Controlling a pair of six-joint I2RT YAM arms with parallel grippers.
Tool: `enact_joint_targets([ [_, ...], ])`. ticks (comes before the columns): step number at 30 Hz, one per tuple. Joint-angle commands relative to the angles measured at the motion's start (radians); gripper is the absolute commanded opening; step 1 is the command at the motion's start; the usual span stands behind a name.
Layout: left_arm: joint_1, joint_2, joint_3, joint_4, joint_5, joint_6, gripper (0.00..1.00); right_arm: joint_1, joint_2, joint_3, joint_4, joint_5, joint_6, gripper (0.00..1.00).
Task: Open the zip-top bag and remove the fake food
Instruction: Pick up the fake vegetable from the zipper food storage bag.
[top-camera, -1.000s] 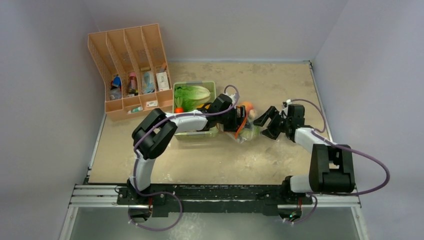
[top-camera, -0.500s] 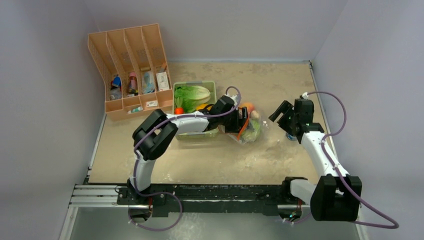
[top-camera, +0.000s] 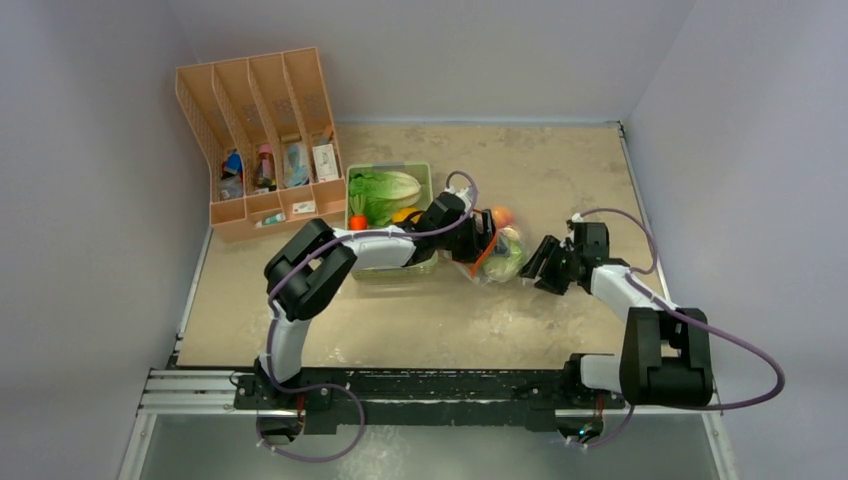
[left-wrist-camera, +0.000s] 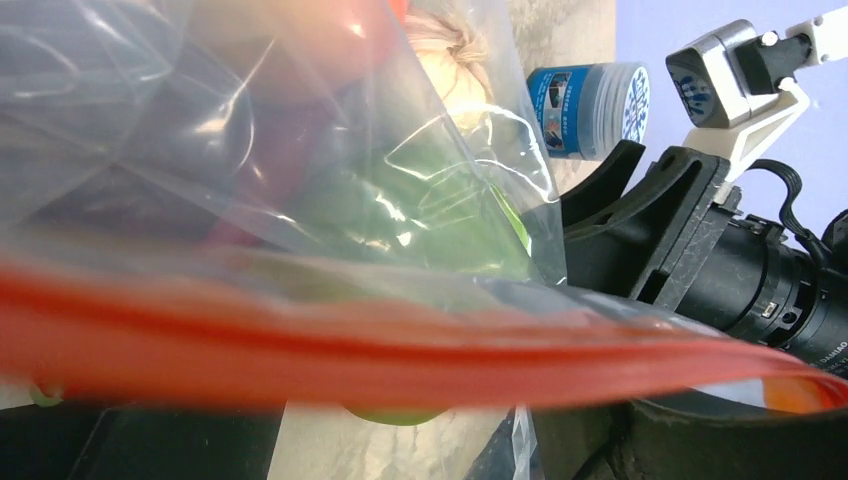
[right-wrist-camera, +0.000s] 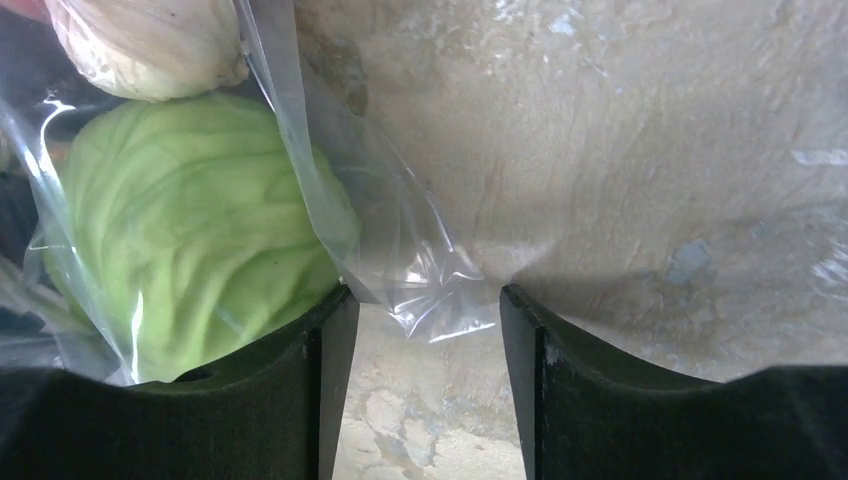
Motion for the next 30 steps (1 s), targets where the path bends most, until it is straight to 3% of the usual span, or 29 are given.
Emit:
enact_joint_targets([
  [1,-0.019,-0.013,-0.038,0.234,0.084,-0.120,0.78,0.010,0.016,0.008,0.144,-0.174,0.002,0.60],
  [5,-0.019,0.031,-0.015,0.213,0.189,-0.108,0.78,0.010,0.053,-0.010,0.229,-0.249,0.048,0.61],
  [15,-0.023,0.026,0.093,-0.146,0.242,0.160,0.79,0.010,0.119,0.005,0.300,-0.298,0.080,0.63],
  [20,-0.036,0.046,0.123,-0.058,0.221,0.094,0.76,0.012,0.161,0.012,0.291,-0.298,0.040,0.63],
  [25,-0.054,0.073,0.207,-0.098,0.197,0.111,0.71,0.011,0.139,0.026,0.214,-0.209,-0.004,0.64],
  [30,-0.054,0.063,0.154,0.026,0.218,0.048,0.59,0.012,0.126,0.009,0.240,-0.226,0.013,0.65],
])
